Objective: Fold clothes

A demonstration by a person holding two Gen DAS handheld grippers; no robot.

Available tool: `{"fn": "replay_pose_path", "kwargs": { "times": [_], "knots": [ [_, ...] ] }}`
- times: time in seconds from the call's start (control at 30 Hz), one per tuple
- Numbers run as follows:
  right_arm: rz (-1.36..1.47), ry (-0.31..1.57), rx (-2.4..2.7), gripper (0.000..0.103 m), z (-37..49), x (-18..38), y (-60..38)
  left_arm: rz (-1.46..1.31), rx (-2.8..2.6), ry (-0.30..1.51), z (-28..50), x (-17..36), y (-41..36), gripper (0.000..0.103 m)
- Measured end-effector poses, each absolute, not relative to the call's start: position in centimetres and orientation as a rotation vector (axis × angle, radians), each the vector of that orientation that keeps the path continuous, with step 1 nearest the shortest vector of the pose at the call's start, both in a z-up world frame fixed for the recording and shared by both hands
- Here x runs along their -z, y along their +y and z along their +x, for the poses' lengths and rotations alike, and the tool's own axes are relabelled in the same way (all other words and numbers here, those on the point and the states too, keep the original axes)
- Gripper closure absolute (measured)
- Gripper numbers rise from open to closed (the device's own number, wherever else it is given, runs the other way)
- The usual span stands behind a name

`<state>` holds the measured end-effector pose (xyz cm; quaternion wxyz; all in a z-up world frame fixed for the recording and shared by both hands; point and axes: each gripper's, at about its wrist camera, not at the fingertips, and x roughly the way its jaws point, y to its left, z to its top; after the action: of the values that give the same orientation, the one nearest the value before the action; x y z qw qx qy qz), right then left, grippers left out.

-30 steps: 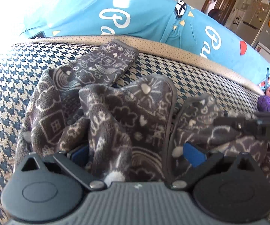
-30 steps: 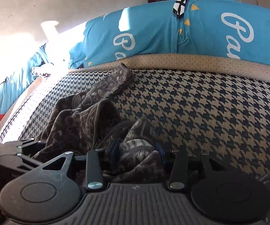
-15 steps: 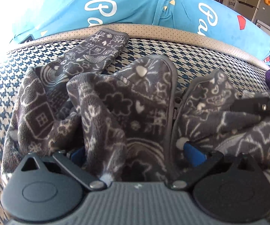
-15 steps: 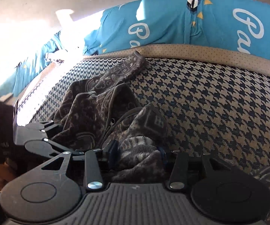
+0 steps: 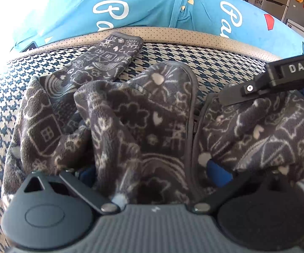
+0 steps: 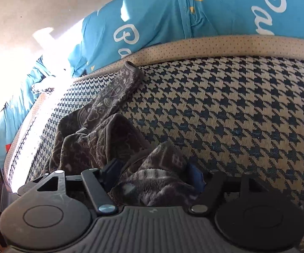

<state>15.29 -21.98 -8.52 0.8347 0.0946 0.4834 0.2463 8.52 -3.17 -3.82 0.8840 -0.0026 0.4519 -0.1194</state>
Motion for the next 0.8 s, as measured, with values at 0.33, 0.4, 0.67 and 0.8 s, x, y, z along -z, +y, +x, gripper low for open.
{"fn": "replay_pose_path", "kwargs": {
  "times": [0.33, 0.4, 0.67, 0.8],
  "knots": [
    [0.108, 0.899, -0.594, 0.082, 14.6, 8.2, -20.5, -0.09, 0.238, 0.941, 8.9, 3.3, -2.5, 0.0],
    [0.101, 0.831, -0.589, 0.084, 14.4, 7.0, -20.5, -0.142, 0.237, 0.942, 9.3, 3.0, -1.9, 0.0],
    [0.088, 0.513, -0.478, 0.089, 13.6, 2.3, -20.2, -0.27, 0.207, 0.846, 9.9, 0.7, 0.4, 0.0],
    [0.049, 0.321, -0.327, 0.091, 13.7, 0.2, -20.0, -0.267, 0.201, 0.804, 10.0, 0.0, 0.4, 0.0]
  ]
}}
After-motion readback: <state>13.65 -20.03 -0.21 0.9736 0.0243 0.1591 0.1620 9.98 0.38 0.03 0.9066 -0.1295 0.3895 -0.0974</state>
